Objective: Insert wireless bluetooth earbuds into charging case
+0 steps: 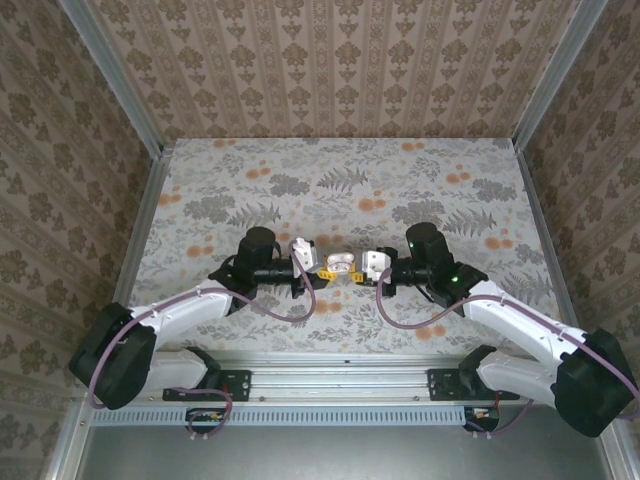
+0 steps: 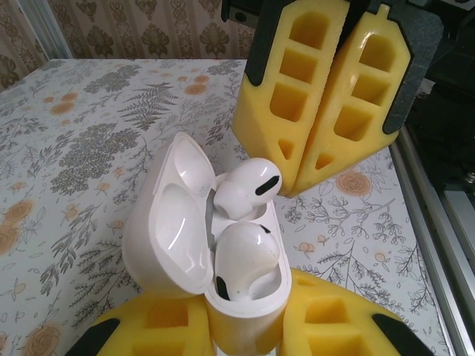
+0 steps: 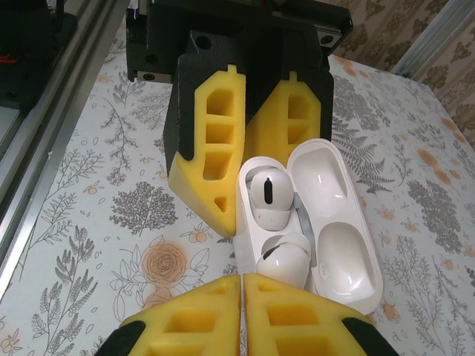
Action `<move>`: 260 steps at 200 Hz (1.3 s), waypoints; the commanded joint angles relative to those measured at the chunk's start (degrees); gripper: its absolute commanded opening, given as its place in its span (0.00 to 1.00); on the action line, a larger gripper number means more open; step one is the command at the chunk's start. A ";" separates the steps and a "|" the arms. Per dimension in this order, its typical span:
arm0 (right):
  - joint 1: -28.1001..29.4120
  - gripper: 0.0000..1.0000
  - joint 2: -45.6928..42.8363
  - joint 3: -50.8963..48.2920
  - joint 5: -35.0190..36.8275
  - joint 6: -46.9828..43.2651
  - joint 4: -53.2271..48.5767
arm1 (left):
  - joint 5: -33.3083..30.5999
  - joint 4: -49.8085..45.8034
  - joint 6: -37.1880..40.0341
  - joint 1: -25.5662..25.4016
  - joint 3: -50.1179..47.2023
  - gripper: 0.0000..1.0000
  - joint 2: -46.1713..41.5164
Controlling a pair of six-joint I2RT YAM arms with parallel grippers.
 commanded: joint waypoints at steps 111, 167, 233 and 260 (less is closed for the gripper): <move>-0.10 0.42 -15.07 -9.01 11.89 11.01 5.69 | 0.42 -1.78 2.78 -1.45 1.87 0.15 -1.12; -0.37 0.50 -10.86 -8.43 10.86 15.56 7.17 | 0.45 -2.14 3.31 -1.79 2.01 0.15 -1.46; -0.54 0.51 -0.97 -3.96 7.30 20.09 9.80 | 0.42 -2.11 3.40 -1.90 1.96 0.15 -1.81; -0.52 0.50 2.10 -3.44 4.09 21.12 13.78 | 0.47 -1.91 3.23 -1.91 1.95 0.15 -1.97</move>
